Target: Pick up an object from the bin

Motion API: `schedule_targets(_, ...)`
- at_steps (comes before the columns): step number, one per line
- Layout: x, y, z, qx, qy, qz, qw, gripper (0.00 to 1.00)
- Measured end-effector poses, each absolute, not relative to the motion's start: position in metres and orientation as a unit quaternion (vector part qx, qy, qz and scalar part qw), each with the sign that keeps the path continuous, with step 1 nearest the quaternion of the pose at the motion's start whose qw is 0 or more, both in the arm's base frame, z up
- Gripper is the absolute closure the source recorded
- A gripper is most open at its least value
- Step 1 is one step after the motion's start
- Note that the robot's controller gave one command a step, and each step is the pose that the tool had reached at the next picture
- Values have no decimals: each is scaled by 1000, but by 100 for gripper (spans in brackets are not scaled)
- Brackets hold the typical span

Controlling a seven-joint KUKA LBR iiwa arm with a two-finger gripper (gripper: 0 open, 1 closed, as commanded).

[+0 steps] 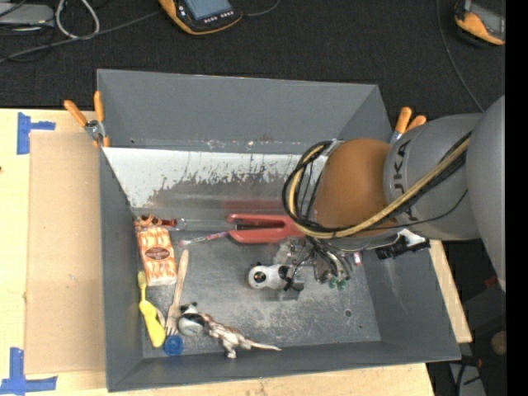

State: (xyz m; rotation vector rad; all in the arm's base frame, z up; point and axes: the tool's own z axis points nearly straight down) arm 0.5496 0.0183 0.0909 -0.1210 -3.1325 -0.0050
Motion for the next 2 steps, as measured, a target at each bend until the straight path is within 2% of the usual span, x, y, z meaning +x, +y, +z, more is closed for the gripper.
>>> schedule_targets(2, 549, 18, 116, -38, -999, -2, 4, 100)
